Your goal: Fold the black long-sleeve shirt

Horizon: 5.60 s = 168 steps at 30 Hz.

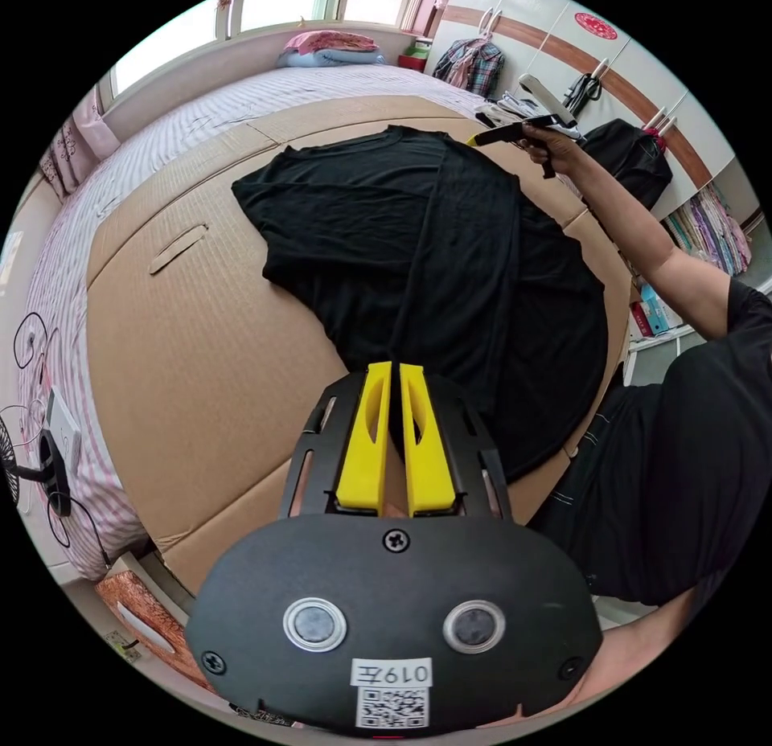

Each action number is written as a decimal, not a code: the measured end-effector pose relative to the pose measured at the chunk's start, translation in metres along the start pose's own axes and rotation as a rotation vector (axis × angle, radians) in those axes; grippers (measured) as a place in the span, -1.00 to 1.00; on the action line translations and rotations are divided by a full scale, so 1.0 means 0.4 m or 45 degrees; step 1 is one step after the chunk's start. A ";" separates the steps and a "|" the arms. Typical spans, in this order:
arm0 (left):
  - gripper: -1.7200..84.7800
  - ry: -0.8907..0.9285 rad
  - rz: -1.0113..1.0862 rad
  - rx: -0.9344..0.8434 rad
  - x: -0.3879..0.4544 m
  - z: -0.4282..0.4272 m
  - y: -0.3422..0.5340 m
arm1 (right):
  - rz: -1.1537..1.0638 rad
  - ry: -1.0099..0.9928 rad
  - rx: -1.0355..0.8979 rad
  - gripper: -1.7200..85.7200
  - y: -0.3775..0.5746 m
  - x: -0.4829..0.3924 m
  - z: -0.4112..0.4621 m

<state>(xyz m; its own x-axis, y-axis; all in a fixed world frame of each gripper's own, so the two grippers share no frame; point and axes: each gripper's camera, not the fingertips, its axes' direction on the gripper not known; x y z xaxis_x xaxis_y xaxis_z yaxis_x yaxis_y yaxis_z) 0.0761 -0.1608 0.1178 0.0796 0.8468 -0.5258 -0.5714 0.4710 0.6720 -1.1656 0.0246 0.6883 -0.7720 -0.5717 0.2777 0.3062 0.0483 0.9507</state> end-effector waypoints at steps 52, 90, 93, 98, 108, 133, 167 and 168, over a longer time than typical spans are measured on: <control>-0.92 0.451 -0.329 0.137 -0.408 0.089 0.498 | -0.558 -0.218 0.700 -0.98 0.510 -1.242 -0.431; -0.93 0.328 -0.223 0.163 -0.224 0.147 0.511 | -1.149 0.251 0.307 -0.97 0.965 -2.441 -0.194; -0.93 0.308 -0.232 0.137 -0.196 0.165 0.497 | -1.123 0.226 0.295 -0.97 0.970 -2.448 -0.187; -0.93 0.272 -0.226 0.103 -0.134 0.189 0.471 | -1.089 0.184 0.242 -0.95 0.969 -2.442 -0.155; -0.92 0.221 -0.284 0.169 -0.021 0.176 0.508 | -1.064 -0.035 0.188 -0.79 0.971 -2.365 -0.175; -0.95 -0.545 -0.125 -0.066 0.535 0.220 0.380 | -0.942 0.080 0.255 -0.98 1.017 -1.940 -0.280; -0.95 -0.177 0.308 0.207 0.875 0.482 -0.289 | -0.023 0.163 0.181 -0.83 0.771 -0.683 -0.323; -0.95 -0.178 0.308 0.205 0.874 0.481 -0.292 | -0.018 0.163 0.180 -0.83 0.770 -0.675 -0.324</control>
<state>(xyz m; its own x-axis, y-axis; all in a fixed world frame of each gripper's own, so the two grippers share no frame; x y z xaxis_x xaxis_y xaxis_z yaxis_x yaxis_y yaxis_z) 0.3280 0.1278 -0.0442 0.0750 0.9594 -0.2719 -0.4518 0.2758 0.8484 -0.7908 0.0877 0.8884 -0.6958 -0.6721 0.2533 0.2076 0.1494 0.9667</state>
